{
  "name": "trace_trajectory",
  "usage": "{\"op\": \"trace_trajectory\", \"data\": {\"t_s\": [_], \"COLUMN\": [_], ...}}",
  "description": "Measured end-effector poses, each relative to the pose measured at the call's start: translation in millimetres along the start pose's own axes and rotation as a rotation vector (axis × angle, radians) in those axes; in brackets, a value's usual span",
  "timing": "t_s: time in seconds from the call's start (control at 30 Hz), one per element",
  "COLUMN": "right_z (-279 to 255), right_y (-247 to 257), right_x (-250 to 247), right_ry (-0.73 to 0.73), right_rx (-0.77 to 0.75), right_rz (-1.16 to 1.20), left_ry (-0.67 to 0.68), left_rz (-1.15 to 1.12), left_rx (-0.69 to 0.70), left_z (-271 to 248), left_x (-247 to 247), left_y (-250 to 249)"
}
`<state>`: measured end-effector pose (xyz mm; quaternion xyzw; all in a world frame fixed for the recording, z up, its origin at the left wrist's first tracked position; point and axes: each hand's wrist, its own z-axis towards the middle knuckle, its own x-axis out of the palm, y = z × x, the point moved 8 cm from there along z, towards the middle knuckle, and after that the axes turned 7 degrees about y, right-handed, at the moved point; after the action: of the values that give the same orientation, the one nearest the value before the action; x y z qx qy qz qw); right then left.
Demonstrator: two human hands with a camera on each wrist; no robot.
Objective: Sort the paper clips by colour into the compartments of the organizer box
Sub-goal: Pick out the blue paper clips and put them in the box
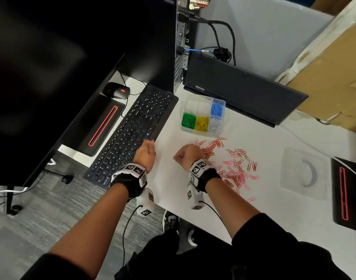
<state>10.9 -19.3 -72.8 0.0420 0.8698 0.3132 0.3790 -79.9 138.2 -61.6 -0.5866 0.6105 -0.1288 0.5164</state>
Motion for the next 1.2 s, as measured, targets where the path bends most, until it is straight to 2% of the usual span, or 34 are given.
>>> {"op": "trace_trajectory", "data": {"t_s": [0.1, 0.23, 0.3, 0.4, 0.53, 0.67, 0.73, 0.8, 0.93, 1.1, 1.2], "right_z": [-2.0, -29.1, -42.5, -53.6, -60.0, -51.3, -44.7, -39.2, -31.5, -20.1, -16.1], "right_y": [-15.9, -40.2, -50.2, -63.6, -70.9, -78.6, -80.4, -85.8, -95.1, -82.1, -68.6], "right_x": [-1.7, -13.0, -22.6, -37.0, -56.0, -73.7, -82.0, -94.6, -130.7, -164.5, -174.4], "right_ry": [0.153, 0.324, 0.365, 0.305, 0.231, 0.186, 0.214, 0.210, 0.077, -0.013, -0.011], "right_rx": [0.030, 0.118, 0.121, 0.136, 0.146, 0.167, 0.192, 0.242, 0.291, 0.202, 0.100], "right_rz": [0.235, 0.950, 1.151, 1.308, 1.358, 1.445, 1.399, 1.237, 0.819, 0.462, 0.227], "left_ry": [0.022, 0.067, 0.094, 0.121, 0.169, 0.151, 0.136, 0.129, 0.154, 0.218, 0.258], "left_rz": [0.015, -0.060, -0.052, -0.014, 0.022, 0.187, 0.273, 0.384, 0.652, 0.964, 1.065], "left_rx": [-0.024, -0.034, -0.019, 0.020, 0.051, 0.124, 0.159, 0.182, 0.190, 0.243, 0.243], "left_z": [6.3, 16.6, 20.1, 23.5, 33.5, 53.9, 69.5, 90.8, 122.5, 133.9, 137.3], "left_x": [4.4, 15.7, 21.7, 30.6, 45.9, 53.5, 57.9, 69.1, 96.4, 125.3, 137.2], "left_y": [-2.9, -8.2, -18.2, -38.9, -70.0, -122.2, -150.5, -172.4, -200.9, -211.7, -214.5]}}
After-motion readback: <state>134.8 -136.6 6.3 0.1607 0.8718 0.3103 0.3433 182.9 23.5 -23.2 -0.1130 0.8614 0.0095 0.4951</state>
